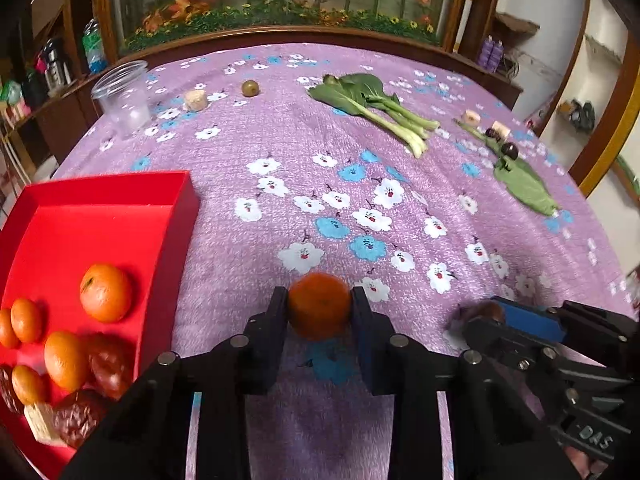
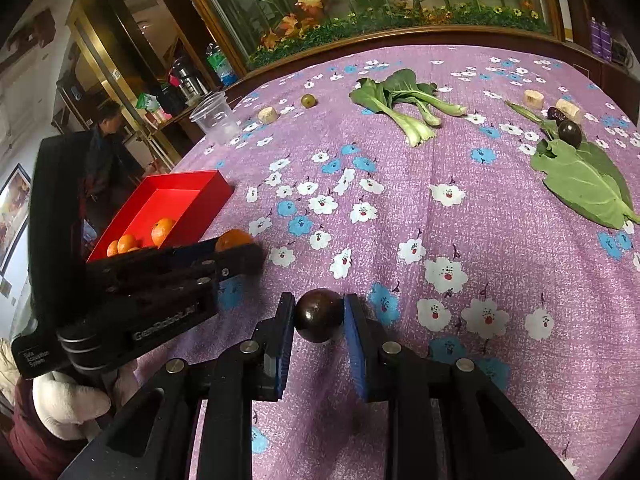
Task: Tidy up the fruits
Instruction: 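Carry the dark fruit and orange into the red tray and open both tools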
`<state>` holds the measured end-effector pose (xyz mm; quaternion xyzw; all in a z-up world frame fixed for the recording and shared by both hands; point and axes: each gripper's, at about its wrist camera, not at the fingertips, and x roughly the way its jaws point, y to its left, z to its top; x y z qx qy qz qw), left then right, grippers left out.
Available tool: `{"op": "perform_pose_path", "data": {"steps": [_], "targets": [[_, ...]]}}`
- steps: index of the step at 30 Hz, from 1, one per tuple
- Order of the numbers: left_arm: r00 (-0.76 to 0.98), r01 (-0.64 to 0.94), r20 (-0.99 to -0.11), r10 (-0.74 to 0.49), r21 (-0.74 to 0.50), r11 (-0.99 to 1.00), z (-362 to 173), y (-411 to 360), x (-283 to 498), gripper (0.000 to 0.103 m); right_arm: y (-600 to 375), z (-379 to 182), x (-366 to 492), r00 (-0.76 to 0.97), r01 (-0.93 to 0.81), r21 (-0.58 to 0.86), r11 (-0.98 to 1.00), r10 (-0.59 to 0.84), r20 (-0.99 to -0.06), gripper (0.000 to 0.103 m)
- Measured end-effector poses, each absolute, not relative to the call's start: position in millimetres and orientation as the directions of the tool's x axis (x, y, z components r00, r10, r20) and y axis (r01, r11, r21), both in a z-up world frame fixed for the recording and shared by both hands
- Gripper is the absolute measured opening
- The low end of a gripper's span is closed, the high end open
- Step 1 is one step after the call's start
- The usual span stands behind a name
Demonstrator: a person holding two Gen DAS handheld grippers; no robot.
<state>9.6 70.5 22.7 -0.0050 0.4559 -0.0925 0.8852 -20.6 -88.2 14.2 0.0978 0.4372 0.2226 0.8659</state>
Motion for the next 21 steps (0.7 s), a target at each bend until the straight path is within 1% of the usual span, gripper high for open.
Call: {"op": "perform_pose_path", "data": {"steps": [5,9,16,21], "targets": [[0.608,0.108,-0.766,-0.208,-0.181,0.978,43.8,100.2,-15.7,0.030,-83.2,21.6,-23.6,0.527,-0.303,0.357,0.884,0.467,-0.710,0.027],[0.658,0.033,-0.727,-0.197,-0.234,0.972,61.5,139.5,-39.4,0.030,-70.1,31.0,-27.2,0.529,-0.324,0.344,0.881,0.471,-0.706,0.027],[0.718,-0.157,-0.694,-0.057,-0.241,0.958,76.2,220.8,-69.3,0.030,-26.7,50.3,-30.5,0.520,-0.390,0.317,0.864,0.491,-0.699,0.027],[0.725,-0.254,-0.686,0.061,-0.184,0.950,74.8,252.6,-78.7,0.030,19.0,62.0,-26.1,0.492,-0.450,0.315,0.836,0.526,-0.693,0.027]]}}
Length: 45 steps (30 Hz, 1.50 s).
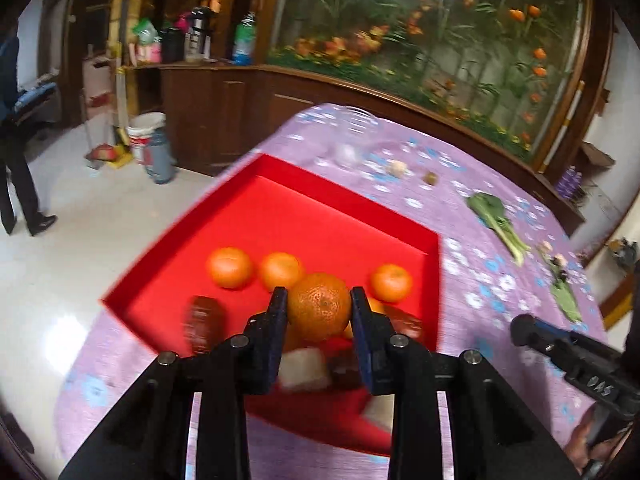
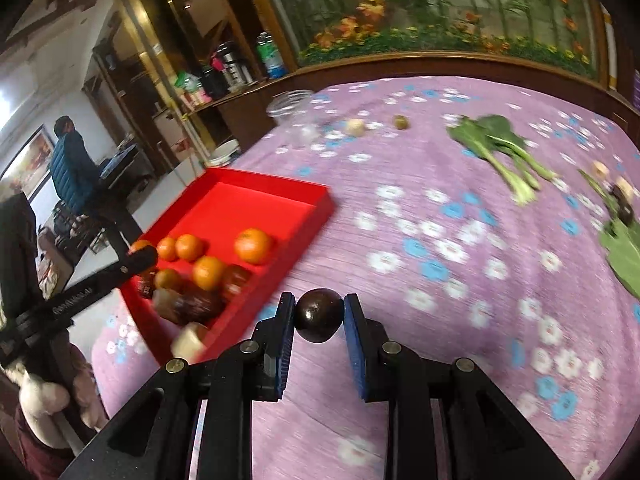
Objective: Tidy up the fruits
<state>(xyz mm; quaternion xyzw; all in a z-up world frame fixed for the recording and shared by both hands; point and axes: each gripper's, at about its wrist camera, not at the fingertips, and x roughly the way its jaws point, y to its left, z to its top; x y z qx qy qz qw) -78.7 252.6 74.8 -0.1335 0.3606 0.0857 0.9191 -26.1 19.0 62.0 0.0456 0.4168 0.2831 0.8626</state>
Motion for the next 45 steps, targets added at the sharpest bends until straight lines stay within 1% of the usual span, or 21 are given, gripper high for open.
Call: {"op": "perform_pose_path", "data": {"steps": [3,9,17,20,22,23,26,27,29,31,34,36,38,41,45], "targets": [[0.722,-0.270,-0.685,0.101,-0.144,0.952,71.1,259.1,-79.2,0.030,46.7,68.7,-20.5,0.472,-0.486,0.325,0.811,0.557,-0.683,0.027],[0.705,-0.269,-0.704,0.085,-0.155,0.951,59.9,274.9,-70.6,0.030,99.2,70.7,2.7,0.418,-0.525,0.365,0.769,0.607,-0.676,0.027],[0.686,-0.262,-0.725,0.067,-0.160,0.952,47.6,280.4,-58.7,0.030,145.1,42.2,44.5,0.328,-0.498,0.434,0.751,0.627,-0.707,0.027],[0.689,-0.256,-0.723,0.052,-0.175,0.951,46.8,280.5,-56.4,0.037,150.4,34.9,49.8,0.310,-0.491,0.448,0.747,0.631,-0.711,0.029],[0.691,-0.257,-0.721,0.052,-0.179,0.950,46.7,280.3,-56.1,0.052,152.9,31.8,51.8,0.303,-0.486,0.458,0.744,0.635,-0.710,0.031],[0.691,-0.259,-0.721,0.051,-0.181,0.949,46.8,280.2,-55.7,0.054,153.2,31.4,51.6,0.300,-0.486,0.460,0.743,0.637,-0.710,0.037],[0.693,-0.256,-0.719,0.047,-0.186,0.949,49.1,278.9,-58.1,0.055,153.2,34.2,50.3,0.315,-0.492,0.454,0.743,0.638,-0.703,0.045],[0.696,-0.255,-0.717,0.045,-0.187,0.949,51.0,278.0,-60.0,0.056,152.0,37.0,49.3,0.325,-0.492,0.448,0.746,0.635,-0.701,0.046],[0.701,-0.252,-0.711,0.049,-0.182,0.950,55.7,275.8,-62.9,0.057,148.9,41.3,48.2,0.337,-0.491,0.446,0.748,0.635,-0.695,0.047],[0.708,-0.247,-0.704,0.054,-0.175,0.953,61.2,273.0,-67.7,0.061,141.8,46.3,45.0,0.349,-0.487,0.451,0.748,0.640,-0.685,0.047],[0.719,-0.237,-0.692,0.063,-0.158,0.959,70.1,265.5,-76.2,0.063,128.6,55.0,36.2,0.382,-0.479,0.445,0.757,0.636,-0.671,0.047],[0.726,-0.221,-0.686,0.059,-0.151,0.963,75.0,257.7,-81.8,0.064,116.8,61.3,26.1,0.410,-0.476,0.431,0.767,0.627,-0.663,0.048],[0.731,-0.200,-0.680,0.051,-0.143,0.969,78.6,246.3,-87.2,0.066,105.0,65.9,14.6,0.439,-0.474,0.415,0.777,0.617,-0.653,0.051],[0.737,-0.162,-0.674,0.041,-0.118,0.980,81.9,225.1,-96.0,0.069,79.9,71.7,-6.8,0.508,-0.443,0.381,0.811,0.578,-0.639,0.055],[0.743,-0.124,-0.668,0.042,-0.076,0.989,85.0,199.0,-108.5,0.073,46.8,73.1,-31.2,0.582,-0.377,0.341,0.861,0.507,-0.636,0.056]]}}
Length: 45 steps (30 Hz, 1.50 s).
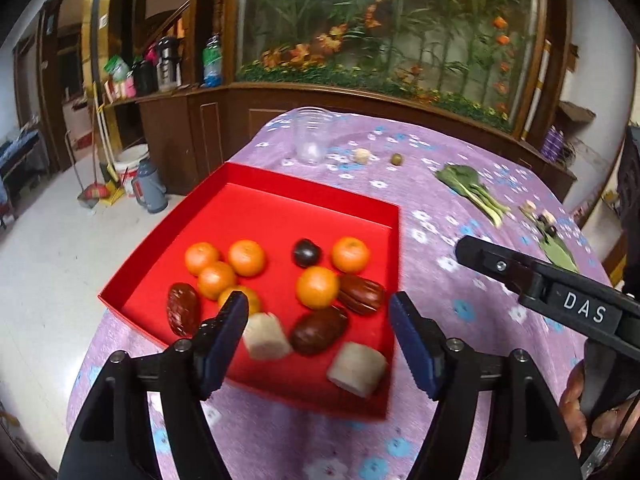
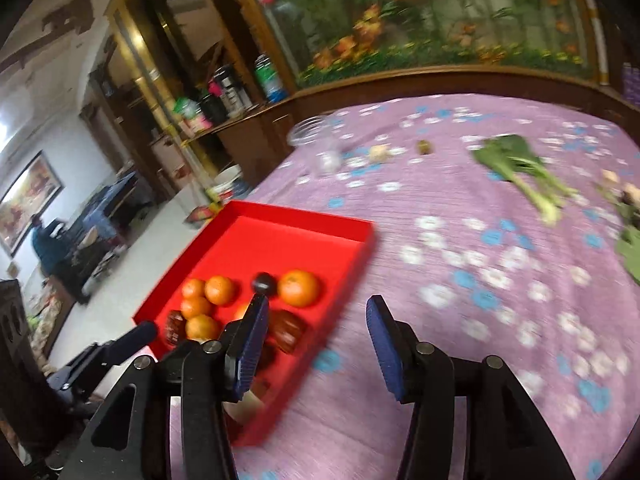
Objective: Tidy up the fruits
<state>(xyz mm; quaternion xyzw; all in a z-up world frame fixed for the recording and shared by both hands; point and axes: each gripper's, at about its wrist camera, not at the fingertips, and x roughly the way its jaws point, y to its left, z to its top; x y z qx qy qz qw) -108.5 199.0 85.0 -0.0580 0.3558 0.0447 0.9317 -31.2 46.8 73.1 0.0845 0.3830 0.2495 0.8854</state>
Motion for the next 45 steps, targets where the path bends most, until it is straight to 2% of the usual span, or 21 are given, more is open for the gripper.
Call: {"op": "perform_pose_path", "data": {"steps": [4,8,11,13,18,29,45], "targets": [[0.750,-0.115,-0.658,0.058,-0.043,0.992,89.1,182.8,-121.3,0.076,19.3,72.1,-57.9,0.637,-0.316,0.318,0.894,0.448,-0.627,0.062],[0.749,-0.150,-0.654,0.106,-0.012,0.989,91.6,174.3,-130.4,0.078,5.0,62.1,-83.1,0.663,-0.284,0.288,0.915,0.404,-0.630,0.062],[0.746,-0.197,-0.645,0.167,0.025,0.980,93.4,170.2,-136.6,0.081,3.6,57.7,-95.6,0.668,-0.281,0.263,0.923,0.385,-0.637,0.062],[0.750,-0.220,-0.629,0.206,0.057,0.974,96.1,167.5,-141.8,0.086,4.1,56.1,-102.7,0.671,-0.291,0.249,0.924,0.382,-0.636,0.063],[0.751,-0.256,-0.603,0.268,0.108,0.961,100.3,161.8,-149.0,0.090,8.9,55.5,-118.0,0.683,-0.320,0.216,0.922,0.383,-0.622,0.069],[0.752,-0.251,-0.591,0.292,0.153,0.956,96.3,151.0,-151.9,0.090,12.3,53.4,-127.4,0.688,-0.333,0.192,0.923,0.377,-0.620,0.070],[0.723,-0.232,-0.645,0.247,0.109,0.966,85.0,160.1,-144.0,0.090,16.7,45.4,-123.9,0.672,-0.330,0.182,0.926,0.366,-0.644,0.073]]}}
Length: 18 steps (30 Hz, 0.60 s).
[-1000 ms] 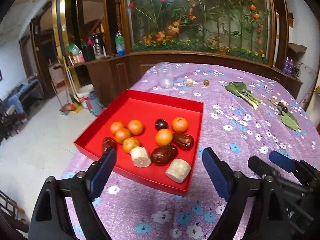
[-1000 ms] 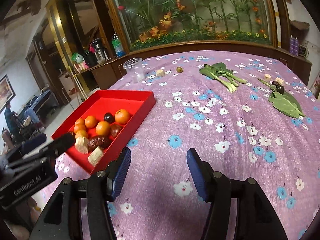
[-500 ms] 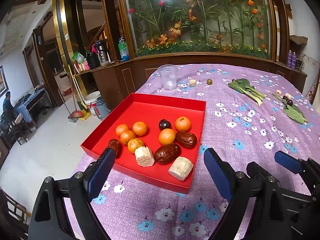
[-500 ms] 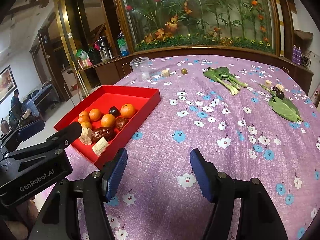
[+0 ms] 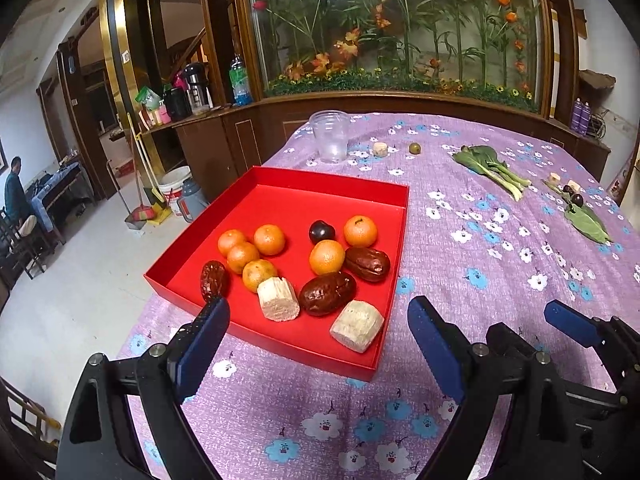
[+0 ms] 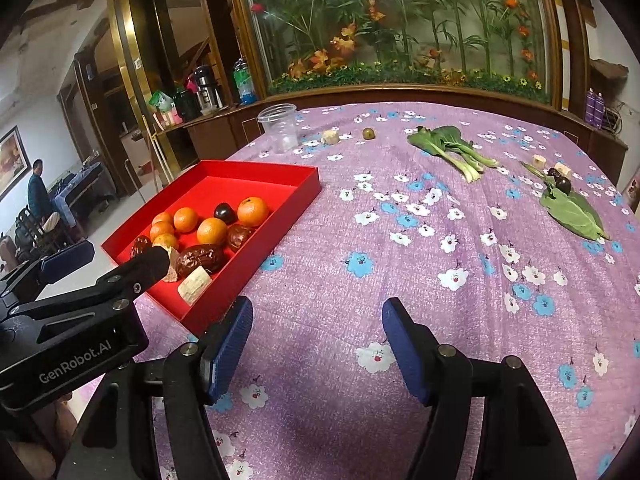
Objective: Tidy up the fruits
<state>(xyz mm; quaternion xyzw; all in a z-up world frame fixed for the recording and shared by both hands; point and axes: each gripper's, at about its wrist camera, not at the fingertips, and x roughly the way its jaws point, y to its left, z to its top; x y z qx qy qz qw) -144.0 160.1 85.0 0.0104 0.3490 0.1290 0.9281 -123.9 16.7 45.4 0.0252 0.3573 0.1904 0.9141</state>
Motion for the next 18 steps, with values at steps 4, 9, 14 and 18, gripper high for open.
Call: {"op": "perform_pose_path", "data": {"steps": [4,9,14,18], "targets": [[0.718,-0.229,-0.654,0.238,0.100,0.968,82.0,161.7,-142.6,0.090,18.7,43.4,-123.0,0.668,-0.329,0.177,0.927,0.361,-0.651,0.073],[0.711,-0.228,-0.666,0.226,0.086,0.970,79.0,164.6,-140.3,0.090,21.4,42.2,-122.5,0.664,-0.332,0.171,0.928,0.359,-0.656,0.073],[0.706,-0.229,-0.673,0.220,0.077,0.970,76.6,166.9,-138.0,0.090,24.1,40.1,-121.9,0.660,-0.334,0.165,0.928,0.355,-0.662,0.074],[0.706,-0.231,-0.674,0.219,0.074,0.970,75.4,168.3,-137.4,0.090,26.4,38.4,-121.4,0.656,-0.337,0.157,0.928,0.351,-0.668,0.074]]}}
